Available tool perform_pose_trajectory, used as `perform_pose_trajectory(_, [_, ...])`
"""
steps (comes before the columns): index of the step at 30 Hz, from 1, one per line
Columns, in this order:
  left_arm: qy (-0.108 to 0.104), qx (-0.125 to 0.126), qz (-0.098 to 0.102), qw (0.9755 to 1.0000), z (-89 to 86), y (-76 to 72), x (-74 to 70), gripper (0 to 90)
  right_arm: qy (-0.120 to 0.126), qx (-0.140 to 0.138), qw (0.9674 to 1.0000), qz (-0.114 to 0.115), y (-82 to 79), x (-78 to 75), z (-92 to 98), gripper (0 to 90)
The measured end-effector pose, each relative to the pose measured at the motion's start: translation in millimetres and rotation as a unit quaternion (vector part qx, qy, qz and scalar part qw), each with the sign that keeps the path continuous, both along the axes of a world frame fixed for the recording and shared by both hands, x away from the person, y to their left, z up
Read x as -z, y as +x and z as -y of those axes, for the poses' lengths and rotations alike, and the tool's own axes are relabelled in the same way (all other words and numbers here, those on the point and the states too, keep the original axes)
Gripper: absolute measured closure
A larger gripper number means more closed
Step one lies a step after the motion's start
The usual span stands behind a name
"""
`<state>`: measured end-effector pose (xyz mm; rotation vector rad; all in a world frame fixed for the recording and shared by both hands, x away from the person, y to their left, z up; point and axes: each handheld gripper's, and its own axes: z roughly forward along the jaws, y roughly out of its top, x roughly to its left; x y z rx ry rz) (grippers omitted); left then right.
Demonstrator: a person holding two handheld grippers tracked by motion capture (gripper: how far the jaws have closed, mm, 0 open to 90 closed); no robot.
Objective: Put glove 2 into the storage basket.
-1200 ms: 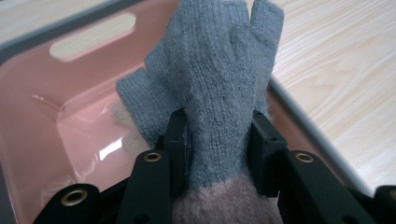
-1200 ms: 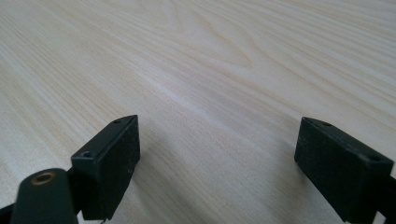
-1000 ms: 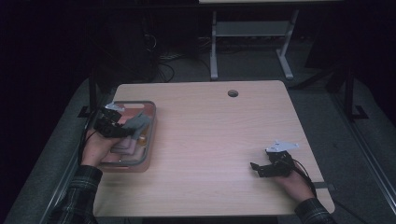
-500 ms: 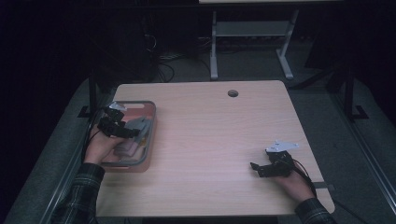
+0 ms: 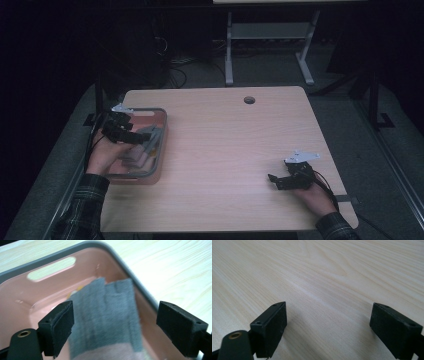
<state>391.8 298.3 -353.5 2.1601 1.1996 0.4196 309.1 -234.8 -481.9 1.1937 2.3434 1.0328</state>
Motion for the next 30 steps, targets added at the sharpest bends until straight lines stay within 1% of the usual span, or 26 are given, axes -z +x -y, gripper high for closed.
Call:
perform_pose_trajectory(6, [-0.030, 0.020, 0.002, 0.9994, 17.0, -3.6, -3.6, 13.9, 0.000, 0.000, 1.0000, 0.000, 0.0, -0.1, 0.1, 13.8])
perform_pose_trajectory(7, [-0.030, 0.024, 0.003, 0.9993, 20.0, -3.8, -4.3, 13.9, 0.000, 0.000, 1.0000, 0.000, 0.0, 0.0, 0.0, 13.8])
perform_pose_trajectory(8, [-0.036, 0.025, 0.005, 0.9990, 24.7, -4.3, -4.5, 13.9, 0.000, 0.000, 1.0000, -0.001, -0.1, 0.0, 0.0, 13.8])
perform_pose_trajectory(10, [-0.036, 0.031, 0.006, 0.9989, 30.0, -5.1, -5.5, 13.9, -0.001, 0.000, 1.0000, 0.000, 0.0, 0.0, 0.1, 13.8])
perform_pose_trajectory(11, [-0.042, 0.032, 0.008, 0.9986, 33.8, -5.6, -5.2, 13.9, 0.000, 0.000, 1.0000, 0.000, 0.0, 0.0, 0.1, 13.8])
perform_pose_trajectory(13, [-0.044, 0.043, 0.009, 0.9981, 40.2, -6.7, -5.2, 14.0, 0.000, 0.000, 1.0000, 0.000, 0.0, 0.0, 0.0, 13.8])
perform_pose_trajectory(15, [-0.047, 0.049, 0.010, 0.9976, 47.7, -8.7, -4.8, 14.0, 0.000, 0.000, 1.0000, 0.000, 0.0, 0.0, 0.1, 13.8])
perform_pose_trajectory(16, [-0.052, 0.054, 0.010, 0.9971, 52.0, -10.2, -4.4, 13.9, 0.000, 0.000, 1.0000, 0.000, 0.0, 0.0, 0.1, 13.7])
perform_pose_trajectory(18, [-0.054, 0.060, 0.012, 0.9966, 59.0, -12.8, -3.4, 14.0, 0.000, 0.000, 1.0000, 0.000, 0.0, 0.0, 0.0, 13.8])
perform_pose_trajectory(20, [-0.061, 0.067, 0.016, 0.9957, 67.7, -16.9, -1.1, 14.0, 0.000, 0.000, 1.0000, 0.000, 0.0, 0.0, 0.1, 13.8])
perform_pose_trajectory(25, [-0.074, 0.095, 0.017, 0.9926, 93.0, -30.5, 10.8, 14.1, 0.000, 0.001, 1.0000, -0.001, -0.1, -0.2, 0.0, 13.8])
perform_pose_trajectory(27, [-0.073, 0.107, 0.016, 0.9915, 103.4, -36.6, 16.1, 14.1, -0.001, 0.000, 1.0000, 0.000, 0.0, 0.0, 0.1, 13.8])
perform_pose_trajectory(28, [-0.072, 0.117, 0.014, 0.9904, 109.5, -40.2, 19.4, 14.0, 0.000, 0.000, 1.0000, 0.000, 0.0, 0.0, 0.0, 13.7])
perform_pose_trajectory(30, [-0.073, 0.126, 0.014, 0.9892, 117.9, -45.8, 24.2, 14.1, -0.001, 0.000, 1.0000, 0.000, -0.1, 0.0, 0.2, 13.7])
